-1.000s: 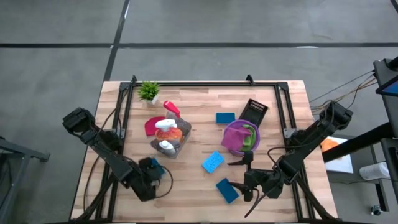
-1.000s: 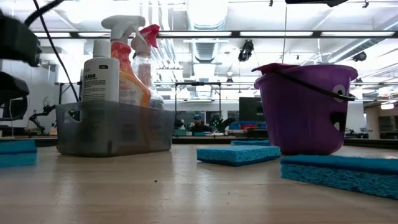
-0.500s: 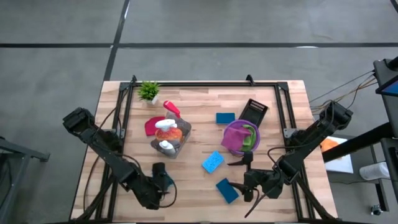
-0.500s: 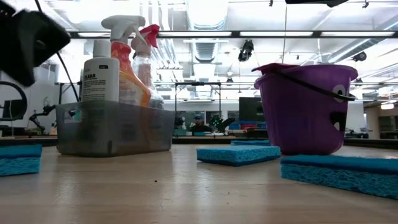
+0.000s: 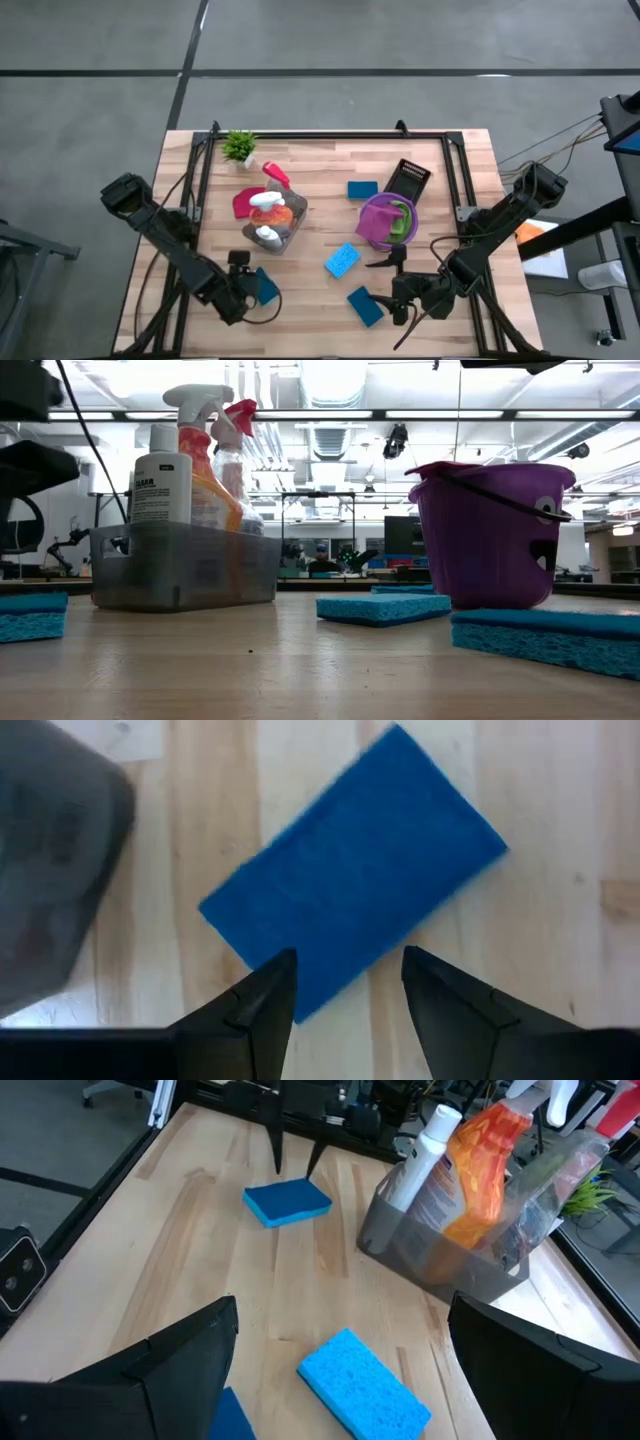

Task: Pick & Place Kitchen Items
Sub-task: Put the blue sponge wipe into the black bin

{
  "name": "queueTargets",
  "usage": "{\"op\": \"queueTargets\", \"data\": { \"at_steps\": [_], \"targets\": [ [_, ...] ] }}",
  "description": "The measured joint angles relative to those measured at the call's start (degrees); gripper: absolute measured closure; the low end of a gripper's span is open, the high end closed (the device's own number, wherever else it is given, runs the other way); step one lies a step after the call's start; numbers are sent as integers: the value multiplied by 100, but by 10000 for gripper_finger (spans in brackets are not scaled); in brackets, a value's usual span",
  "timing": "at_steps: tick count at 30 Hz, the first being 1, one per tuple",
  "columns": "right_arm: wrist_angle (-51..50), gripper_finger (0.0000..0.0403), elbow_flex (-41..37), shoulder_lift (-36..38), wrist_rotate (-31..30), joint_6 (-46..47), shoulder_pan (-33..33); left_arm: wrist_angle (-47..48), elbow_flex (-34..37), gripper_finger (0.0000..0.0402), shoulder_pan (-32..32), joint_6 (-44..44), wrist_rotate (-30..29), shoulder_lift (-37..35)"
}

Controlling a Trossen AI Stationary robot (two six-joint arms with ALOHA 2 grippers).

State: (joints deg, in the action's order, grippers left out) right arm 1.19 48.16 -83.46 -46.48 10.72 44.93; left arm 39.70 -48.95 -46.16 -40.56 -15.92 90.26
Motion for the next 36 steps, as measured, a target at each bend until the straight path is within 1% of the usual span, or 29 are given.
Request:
{"op": "queueTargets", "data": {
  "at_steps": [5,9,12,17,22,24,27,29,32,33,34,36],
  "targets": [
    [1,48,0,0,-2,0,-1,-17,13,217,-171,307,-14,66],
    [2,48,0,0,-3,0,-2,-30,22,217,-225,545,-395,216],
    [2,48,0,0,-4,0,0,-69,22,217,-222,858,-398,391],
    [2,48,0,0,-8,0,-2,-105,-2,217,-229,1157,-180,685],
    [2,48,0,0,-15,0,-1,-99,-15,218,-256,1163,-412,769],
    [2,48,0,0,-15,0,-2,-110,-11,224,-261,1164,-470,772],
    [2,48,0,0,-15,0,0,-153,-4,254,-264,1163,-488,778],
    [2,48,0,0,-15,0,-2,-195,-3,291,-265,1171,-504,784],
    [2,48,0,0,-15,0,-2,-269,4,362,-266,1229,-519,795],
    [2,48,0,0,-15,0,-2,-281,4,381,-267,1228,-544,796],
    [2,48,0,0,-15,0,-2,-282,4,389,-268,1226,-554,796],
    [2,48,0,0,-15,0,-2,-296,7,392,-268,1196,-579,798]
  ]
}}
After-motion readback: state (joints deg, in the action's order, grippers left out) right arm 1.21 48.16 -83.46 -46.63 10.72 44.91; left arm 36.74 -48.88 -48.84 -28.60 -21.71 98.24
